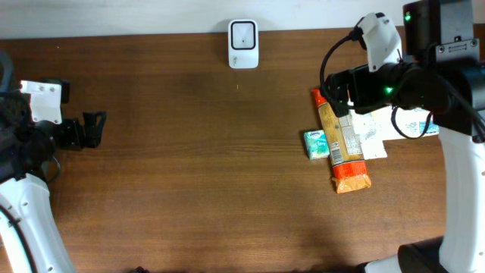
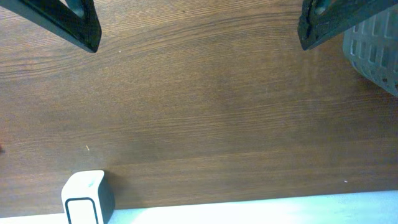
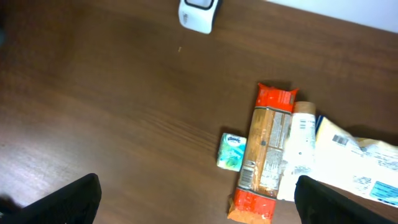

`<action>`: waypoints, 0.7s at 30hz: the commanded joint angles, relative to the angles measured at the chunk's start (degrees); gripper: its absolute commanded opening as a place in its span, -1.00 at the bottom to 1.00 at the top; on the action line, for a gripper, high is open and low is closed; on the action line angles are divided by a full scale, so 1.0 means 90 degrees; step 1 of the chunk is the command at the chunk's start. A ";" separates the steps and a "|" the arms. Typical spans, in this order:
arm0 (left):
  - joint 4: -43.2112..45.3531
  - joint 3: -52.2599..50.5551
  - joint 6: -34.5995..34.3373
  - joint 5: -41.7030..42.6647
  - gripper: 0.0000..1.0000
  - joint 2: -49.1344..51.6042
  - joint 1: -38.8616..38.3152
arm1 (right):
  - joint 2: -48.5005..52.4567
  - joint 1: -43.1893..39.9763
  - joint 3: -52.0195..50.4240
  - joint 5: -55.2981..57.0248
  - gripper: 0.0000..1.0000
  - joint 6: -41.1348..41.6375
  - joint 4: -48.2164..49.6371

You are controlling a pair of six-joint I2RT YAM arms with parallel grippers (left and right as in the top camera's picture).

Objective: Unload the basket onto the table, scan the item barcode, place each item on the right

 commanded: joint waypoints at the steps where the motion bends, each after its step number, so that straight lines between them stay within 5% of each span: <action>1: 0.0012 0.0051 0.0104 0.0087 0.98 -0.0007 0.0022 | -0.0471 -0.0007 -0.0007 0.0304 0.97 -0.0012 0.0044; 5: 0.0012 0.0051 0.0104 0.0087 0.98 -0.0007 0.0022 | -0.0775 -0.0007 -0.0083 0.1069 0.97 -0.0012 0.0347; 11: 0.0012 0.0051 0.0104 0.0087 0.98 -0.0010 0.0022 | -0.1452 -0.0007 -0.1333 0.1460 0.97 -0.0724 0.2890; 21: 0.0015 0.0051 0.0104 0.0087 0.98 -0.0010 0.0022 | -0.4886 -0.0457 -0.7973 0.0935 0.97 -0.1010 0.7915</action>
